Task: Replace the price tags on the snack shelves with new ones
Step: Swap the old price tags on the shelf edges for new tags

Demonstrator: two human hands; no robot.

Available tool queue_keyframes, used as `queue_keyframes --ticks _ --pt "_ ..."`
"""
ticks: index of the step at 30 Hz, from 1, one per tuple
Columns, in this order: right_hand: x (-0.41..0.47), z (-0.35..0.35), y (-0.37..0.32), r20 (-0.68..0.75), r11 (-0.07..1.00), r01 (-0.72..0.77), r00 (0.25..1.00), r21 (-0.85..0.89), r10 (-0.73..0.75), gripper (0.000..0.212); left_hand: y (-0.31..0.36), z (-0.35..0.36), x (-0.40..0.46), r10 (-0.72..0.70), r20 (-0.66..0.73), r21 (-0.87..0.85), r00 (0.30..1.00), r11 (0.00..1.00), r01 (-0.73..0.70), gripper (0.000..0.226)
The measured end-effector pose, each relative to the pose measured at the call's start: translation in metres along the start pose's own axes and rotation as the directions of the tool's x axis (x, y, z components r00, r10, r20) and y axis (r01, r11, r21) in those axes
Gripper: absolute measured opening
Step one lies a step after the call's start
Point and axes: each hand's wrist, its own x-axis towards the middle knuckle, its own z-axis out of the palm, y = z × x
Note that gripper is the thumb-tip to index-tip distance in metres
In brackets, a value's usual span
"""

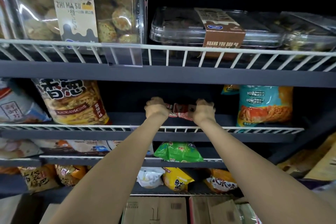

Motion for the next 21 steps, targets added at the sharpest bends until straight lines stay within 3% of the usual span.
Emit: queue_keyframes --ticks 3,4,8,11,14,17,21 --pt "0.001 0.006 -0.005 0.02 1.0 0.005 1.0 0.001 -0.005 0.057 0.003 -0.001 -0.001 0.012 0.035 -0.074 0.999 0.997 -0.01 0.021" --pt "0.002 0.008 -0.006 0.017 1.0 0.013 1.0 0.005 -0.013 0.057 0.004 -0.002 -0.002 0.008 0.045 -0.098 0.999 0.995 -0.004 0.018" --pt "-0.001 0.011 -0.012 0.008 0.996 0.053 0.999 0.068 -0.053 0.055 0.012 -0.003 -0.005 0.045 0.109 -0.24 0.993 0.971 -0.018 0.032" --pt "-0.004 0.012 -0.016 0.048 0.992 0.072 0.996 0.101 -0.077 0.06 0.011 -0.001 -0.004 0.061 0.151 -0.218 0.987 0.975 -0.027 0.013" --pt "-0.008 0.009 -0.014 0.075 0.989 0.103 0.991 0.101 -0.111 0.06 0.006 -0.001 -0.001 0.076 0.147 -0.268 0.986 0.963 -0.034 0.01" --pt "-0.009 0.003 -0.012 0.075 0.986 0.105 0.991 0.127 -0.115 0.063 0.003 -0.002 -0.002 0.092 0.167 -0.4 0.982 0.916 -0.018 0.023" --pt "-0.012 0.001 -0.012 0.094 0.985 0.068 0.992 0.158 -0.083 0.082 -0.003 0.0 -0.007 0.108 0.199 -0.598 0.974 0.801 0.034 0.019"
